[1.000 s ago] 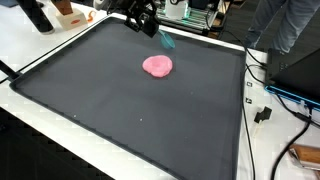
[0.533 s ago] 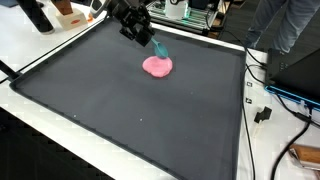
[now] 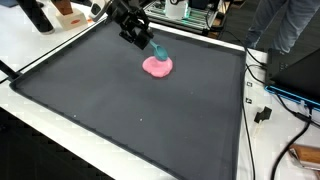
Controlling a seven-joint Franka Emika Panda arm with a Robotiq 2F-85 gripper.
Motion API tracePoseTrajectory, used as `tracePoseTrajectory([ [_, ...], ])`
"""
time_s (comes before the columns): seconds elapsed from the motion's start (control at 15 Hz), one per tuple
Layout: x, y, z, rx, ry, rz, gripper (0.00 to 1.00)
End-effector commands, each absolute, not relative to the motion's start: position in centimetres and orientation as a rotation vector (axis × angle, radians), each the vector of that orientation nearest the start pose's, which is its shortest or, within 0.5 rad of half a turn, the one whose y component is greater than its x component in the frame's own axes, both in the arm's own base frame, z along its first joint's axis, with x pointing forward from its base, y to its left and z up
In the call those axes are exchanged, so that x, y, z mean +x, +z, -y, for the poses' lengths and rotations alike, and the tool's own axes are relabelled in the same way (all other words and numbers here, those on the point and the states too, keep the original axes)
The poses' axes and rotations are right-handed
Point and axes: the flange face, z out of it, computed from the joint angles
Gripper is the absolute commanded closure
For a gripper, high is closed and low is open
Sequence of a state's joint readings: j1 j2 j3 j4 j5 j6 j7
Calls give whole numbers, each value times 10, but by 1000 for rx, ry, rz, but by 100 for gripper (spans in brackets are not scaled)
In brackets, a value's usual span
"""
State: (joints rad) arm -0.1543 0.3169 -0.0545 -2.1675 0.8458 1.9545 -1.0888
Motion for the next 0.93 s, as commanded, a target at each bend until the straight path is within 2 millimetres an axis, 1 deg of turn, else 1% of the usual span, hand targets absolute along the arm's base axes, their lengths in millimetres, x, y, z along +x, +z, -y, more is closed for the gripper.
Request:
tracePoseTrajectory([
  [0.0, 519, 208, 62, -2303, -3, 361, 75],
  [0.13, 519, 201, 59, -2334, 24, 374, 75],
  [0.4, 521, 193, 56, -2344, 43, 381, 75],
  [0.73, 521, 182, 62, -2289, 57, 345, 75],
  [0.87, 521, 177, 65, -2294, 65, 337, 75],
])
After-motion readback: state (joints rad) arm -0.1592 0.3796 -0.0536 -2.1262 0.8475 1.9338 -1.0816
